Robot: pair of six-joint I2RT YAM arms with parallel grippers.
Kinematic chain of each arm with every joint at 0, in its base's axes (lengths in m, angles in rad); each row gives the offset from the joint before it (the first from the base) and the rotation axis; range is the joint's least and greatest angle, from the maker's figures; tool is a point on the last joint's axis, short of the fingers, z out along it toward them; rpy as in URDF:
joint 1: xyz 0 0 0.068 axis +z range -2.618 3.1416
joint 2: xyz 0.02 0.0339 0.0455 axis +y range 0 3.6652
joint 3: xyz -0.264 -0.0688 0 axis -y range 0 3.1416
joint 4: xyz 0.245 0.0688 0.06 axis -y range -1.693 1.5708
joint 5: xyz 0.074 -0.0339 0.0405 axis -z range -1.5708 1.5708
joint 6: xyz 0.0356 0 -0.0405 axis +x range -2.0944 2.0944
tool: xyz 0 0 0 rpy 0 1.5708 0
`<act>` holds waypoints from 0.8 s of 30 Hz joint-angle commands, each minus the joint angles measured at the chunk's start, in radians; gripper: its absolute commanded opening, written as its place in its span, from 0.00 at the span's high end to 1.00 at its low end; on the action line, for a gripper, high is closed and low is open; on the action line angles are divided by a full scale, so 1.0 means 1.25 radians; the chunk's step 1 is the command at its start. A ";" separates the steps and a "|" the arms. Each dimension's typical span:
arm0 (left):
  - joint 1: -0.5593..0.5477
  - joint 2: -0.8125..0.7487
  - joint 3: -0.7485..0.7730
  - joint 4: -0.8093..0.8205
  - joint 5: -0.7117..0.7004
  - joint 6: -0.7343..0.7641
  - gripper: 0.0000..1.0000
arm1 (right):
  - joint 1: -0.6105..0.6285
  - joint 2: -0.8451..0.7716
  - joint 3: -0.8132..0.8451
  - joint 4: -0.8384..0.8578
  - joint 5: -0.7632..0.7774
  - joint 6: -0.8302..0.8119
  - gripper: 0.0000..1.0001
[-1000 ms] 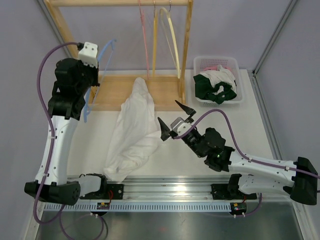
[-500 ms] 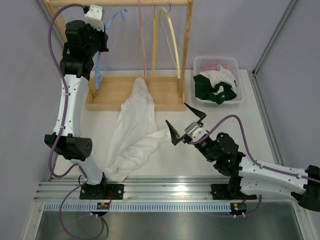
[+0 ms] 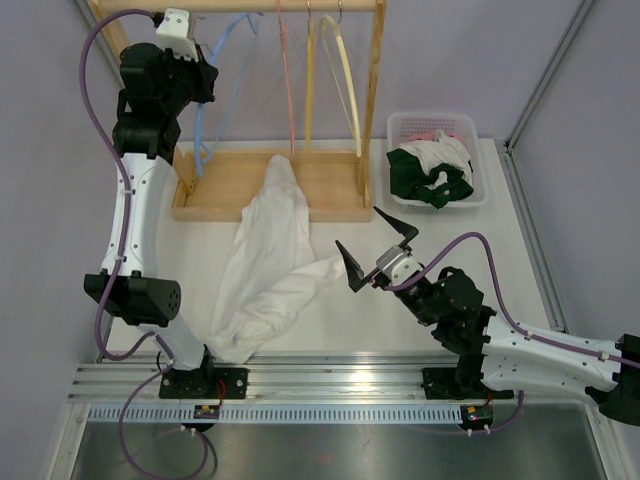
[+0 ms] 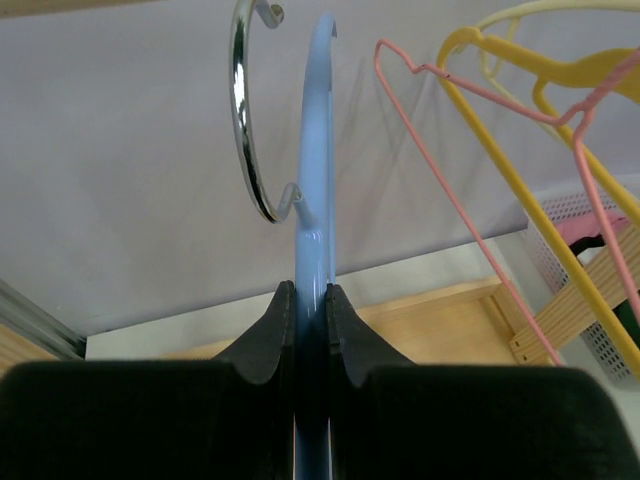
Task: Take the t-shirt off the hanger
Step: Hang the hanger back to the clothesline with the left arm
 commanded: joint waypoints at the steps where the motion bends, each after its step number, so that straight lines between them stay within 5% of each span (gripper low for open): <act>1: -0.002 -0.049 0.019 0.100 0.022 -0.032 1.00 | -0.001 -0.006 0.002 0.010 -0.004 0.012 0.00; 6: 0.000 0.035 0.182 0.015 0.017 -0.021 1.00 | -0.001 0.003 0.007 0.008 -0.007 0.016 0.01; 24: 0.001 0.189 0.293 0.009 0.005 0.011 1.00 | -0.001 -0.031 -0.004 -0.012 -0.044 0.031 0.01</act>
